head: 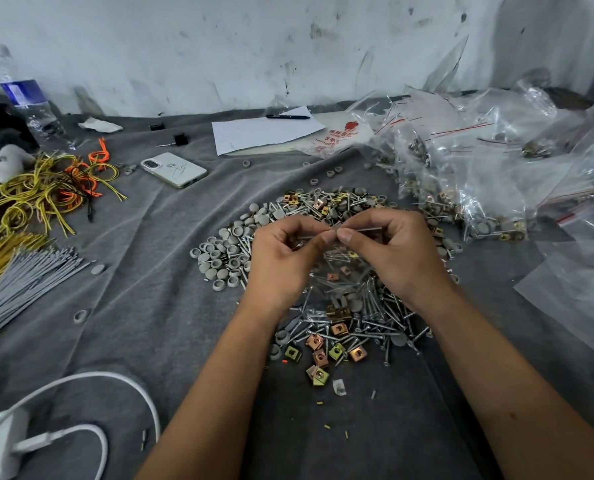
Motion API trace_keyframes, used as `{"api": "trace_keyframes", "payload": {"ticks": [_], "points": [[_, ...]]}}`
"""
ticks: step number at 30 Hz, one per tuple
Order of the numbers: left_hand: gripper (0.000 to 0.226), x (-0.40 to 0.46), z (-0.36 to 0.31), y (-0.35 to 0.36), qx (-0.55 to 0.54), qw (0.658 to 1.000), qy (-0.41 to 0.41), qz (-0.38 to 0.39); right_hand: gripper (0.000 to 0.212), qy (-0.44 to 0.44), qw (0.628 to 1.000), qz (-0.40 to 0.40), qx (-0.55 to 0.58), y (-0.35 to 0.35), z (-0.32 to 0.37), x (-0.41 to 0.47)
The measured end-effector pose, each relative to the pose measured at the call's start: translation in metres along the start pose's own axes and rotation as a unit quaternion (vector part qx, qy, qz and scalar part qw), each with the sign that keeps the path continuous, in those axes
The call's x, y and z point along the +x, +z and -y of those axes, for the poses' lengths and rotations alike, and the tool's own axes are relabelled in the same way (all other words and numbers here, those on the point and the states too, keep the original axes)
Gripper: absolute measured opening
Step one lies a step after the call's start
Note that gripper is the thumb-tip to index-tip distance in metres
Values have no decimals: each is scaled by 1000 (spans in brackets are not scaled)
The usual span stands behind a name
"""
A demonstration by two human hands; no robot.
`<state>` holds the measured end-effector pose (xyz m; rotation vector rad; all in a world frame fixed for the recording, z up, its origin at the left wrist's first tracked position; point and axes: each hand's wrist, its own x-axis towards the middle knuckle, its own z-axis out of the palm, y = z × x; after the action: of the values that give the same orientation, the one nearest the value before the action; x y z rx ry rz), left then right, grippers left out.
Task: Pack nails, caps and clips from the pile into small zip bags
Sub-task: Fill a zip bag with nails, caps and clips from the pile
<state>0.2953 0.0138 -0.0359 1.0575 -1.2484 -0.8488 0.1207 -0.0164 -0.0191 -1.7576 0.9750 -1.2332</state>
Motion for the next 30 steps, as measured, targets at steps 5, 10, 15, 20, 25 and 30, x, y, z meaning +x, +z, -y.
{"api": "trace_keyframes", "payload": {"ticks": [5,10,15,20,25,30], "points": [[6,0,-3,0,5,1000,-10,-25,9,3,1000,-16,-13,1,0,0],[14,1,-4,-3,-36,997,-46,-42,13,7,999,-40,-22,0,-1,1],[8,1,-5,-3,-31,996,-53,-64,11,9,999,-49,-22,2,-2,1],[7,0,-8,-6,38,998,-13,-41,8,-30,993,-18,-109,-1,-3,0],[3,-2,-12,-4,48,999,-2,-8,12,-106,978,-2,-178,-1,0,-1],[7,1,-11,-7,50,998,18,-39,12,-75,990,-14,-122,-5,-2,1]]}}
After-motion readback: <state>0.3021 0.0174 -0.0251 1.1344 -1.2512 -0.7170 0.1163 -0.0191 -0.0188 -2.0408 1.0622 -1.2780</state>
